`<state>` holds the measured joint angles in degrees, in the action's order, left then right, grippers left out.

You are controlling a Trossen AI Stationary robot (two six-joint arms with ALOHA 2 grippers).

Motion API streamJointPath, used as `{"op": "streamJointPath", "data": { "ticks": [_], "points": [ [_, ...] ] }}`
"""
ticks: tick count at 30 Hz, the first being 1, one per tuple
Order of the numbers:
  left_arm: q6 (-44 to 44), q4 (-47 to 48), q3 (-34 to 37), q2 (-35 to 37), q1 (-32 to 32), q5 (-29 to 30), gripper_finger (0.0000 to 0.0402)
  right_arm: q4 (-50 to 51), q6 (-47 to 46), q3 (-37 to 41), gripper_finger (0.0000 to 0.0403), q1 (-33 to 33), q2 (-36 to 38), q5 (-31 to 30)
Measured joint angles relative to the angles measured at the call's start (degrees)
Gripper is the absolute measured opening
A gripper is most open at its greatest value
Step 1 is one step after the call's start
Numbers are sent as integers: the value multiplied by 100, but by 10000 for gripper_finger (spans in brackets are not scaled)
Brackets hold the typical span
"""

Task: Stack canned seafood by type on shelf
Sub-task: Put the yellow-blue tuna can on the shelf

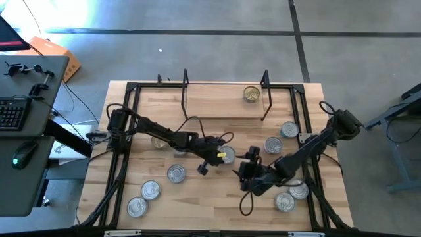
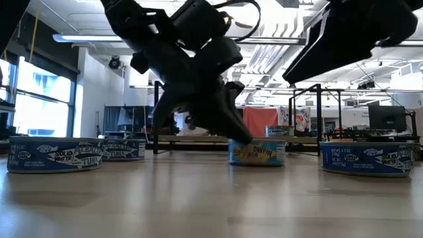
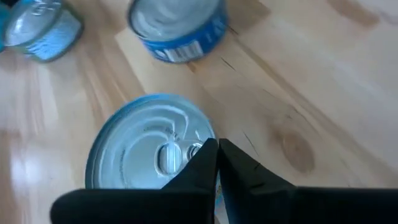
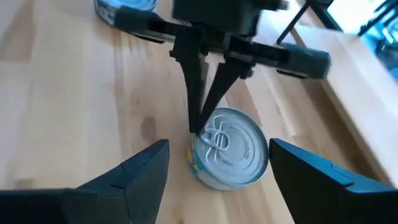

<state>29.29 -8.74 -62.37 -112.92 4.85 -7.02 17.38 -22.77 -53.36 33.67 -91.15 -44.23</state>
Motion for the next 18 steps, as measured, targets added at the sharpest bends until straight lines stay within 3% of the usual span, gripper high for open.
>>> {"op": "streamJointPath", "data": {
  "ticks": [7,12,18],
  "points": [
    [-860,-204,-102,76,-1,259,1,9,724,0,285,-274,-25,305],
    [-1270,-248,-223,148,-30,336,1,-51,1469,-2,294,-413,-450,315],
    [-1638,-247,-229,265,-115,337,0,-320,1345,-2,292,-569,-1010,-276]
  ]
}}
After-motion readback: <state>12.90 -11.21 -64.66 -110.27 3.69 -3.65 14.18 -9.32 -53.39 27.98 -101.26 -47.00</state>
